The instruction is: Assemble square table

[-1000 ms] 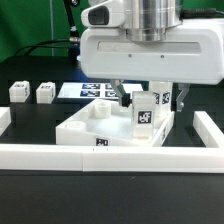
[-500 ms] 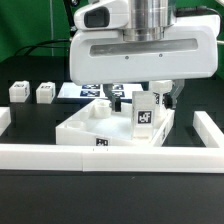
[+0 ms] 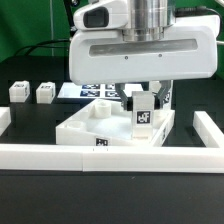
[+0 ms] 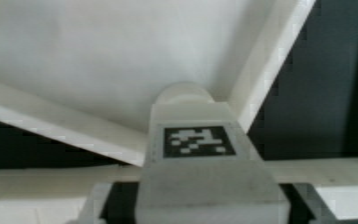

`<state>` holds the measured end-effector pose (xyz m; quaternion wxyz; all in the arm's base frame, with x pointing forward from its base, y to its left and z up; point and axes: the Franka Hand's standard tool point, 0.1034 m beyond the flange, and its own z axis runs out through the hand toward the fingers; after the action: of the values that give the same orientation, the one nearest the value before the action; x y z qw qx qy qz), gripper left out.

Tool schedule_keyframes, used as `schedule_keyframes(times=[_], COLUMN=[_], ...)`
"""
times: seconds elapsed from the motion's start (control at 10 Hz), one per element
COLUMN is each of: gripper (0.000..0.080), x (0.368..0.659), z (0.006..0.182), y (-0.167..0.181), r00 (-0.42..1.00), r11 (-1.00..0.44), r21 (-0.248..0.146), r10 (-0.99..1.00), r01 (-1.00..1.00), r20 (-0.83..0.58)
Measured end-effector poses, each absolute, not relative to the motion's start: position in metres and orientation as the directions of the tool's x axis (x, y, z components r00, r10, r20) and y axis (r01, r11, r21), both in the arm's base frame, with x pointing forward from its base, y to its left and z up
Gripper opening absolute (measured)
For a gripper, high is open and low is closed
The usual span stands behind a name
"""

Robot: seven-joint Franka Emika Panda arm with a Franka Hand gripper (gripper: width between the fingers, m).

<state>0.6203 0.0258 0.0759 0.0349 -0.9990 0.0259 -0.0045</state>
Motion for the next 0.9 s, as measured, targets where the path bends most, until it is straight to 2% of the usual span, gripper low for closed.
schedule_keyframes(times=[0.2, 0.4, 0.5, 0.9], gripper=[0.029, 0.029, 0.029, 0.029], x=[0.618, 0.617, 0.617, 0.62], z=[0.076, 0.076, 0.076, 0.075], y=[0.007, -0.009, -0.01, 0.02], r00=[0.986, 0.92, 0.838, 0.51], r11=[-0.984, -0.918, -0.834, -0.504], r21=[-0.058, -0.058, -0.08, -0.085], r10=[-0.168, -0.392, -0.546, -0.856], r01=[-0.168, -0.392, -0.546, -0.859], r20=[0.005, -0.005, -0.025, -0.087])
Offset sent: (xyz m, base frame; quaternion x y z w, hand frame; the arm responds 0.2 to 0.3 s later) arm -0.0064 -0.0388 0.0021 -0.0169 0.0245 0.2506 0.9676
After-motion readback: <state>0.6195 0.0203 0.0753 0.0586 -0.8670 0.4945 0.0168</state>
